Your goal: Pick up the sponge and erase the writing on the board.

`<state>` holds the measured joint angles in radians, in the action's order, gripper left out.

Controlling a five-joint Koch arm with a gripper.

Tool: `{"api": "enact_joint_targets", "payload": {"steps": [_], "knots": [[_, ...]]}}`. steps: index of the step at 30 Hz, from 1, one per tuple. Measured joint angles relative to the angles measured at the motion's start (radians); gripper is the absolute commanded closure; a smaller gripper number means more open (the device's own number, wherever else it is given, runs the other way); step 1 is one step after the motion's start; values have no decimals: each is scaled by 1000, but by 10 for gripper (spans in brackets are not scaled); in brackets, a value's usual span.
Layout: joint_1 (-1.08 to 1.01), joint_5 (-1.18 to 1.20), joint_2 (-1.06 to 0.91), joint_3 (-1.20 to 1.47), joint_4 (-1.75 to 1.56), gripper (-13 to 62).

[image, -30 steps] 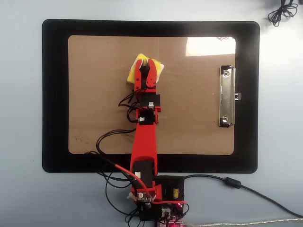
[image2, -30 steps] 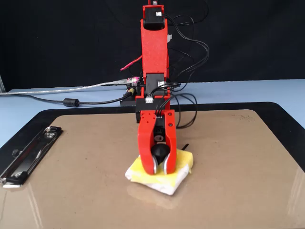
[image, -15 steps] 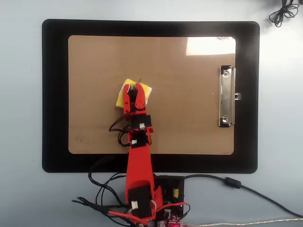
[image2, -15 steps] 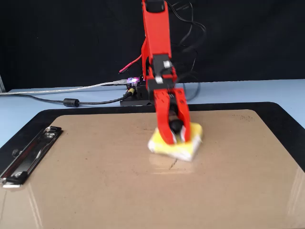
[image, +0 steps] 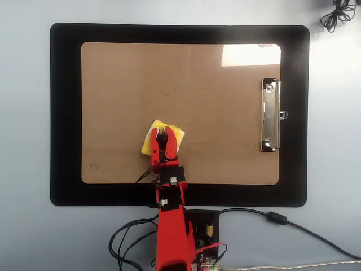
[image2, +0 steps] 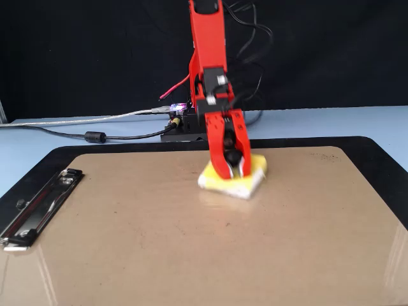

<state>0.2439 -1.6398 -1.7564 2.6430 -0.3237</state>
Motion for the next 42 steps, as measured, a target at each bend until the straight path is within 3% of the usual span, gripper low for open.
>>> {"api": "enact_joint_targets", "payload": {"steps": [4, 10, 13, 16, 19, 23, 26, 30, 34, 37, 42], "knots": [[-3, 3, -20, -78, 129, 575], [0, -3, 430, -546, 118, 575], [9, -5, 506, -575, 118, 575], [38, -11, 403, -474, 110, 575], [87, -29, 147, -172, 109, 575], [143, -46, -23, -69, 129, 575], [160, -49, 12, -87, 132, 575], [170, -58, 272, -356, 117, 575], [175, -60, 411, -506, 118, 575], [181, -60, 342, -476, 118, 575], [247, -54, -17, -399, 442, 575]]}}
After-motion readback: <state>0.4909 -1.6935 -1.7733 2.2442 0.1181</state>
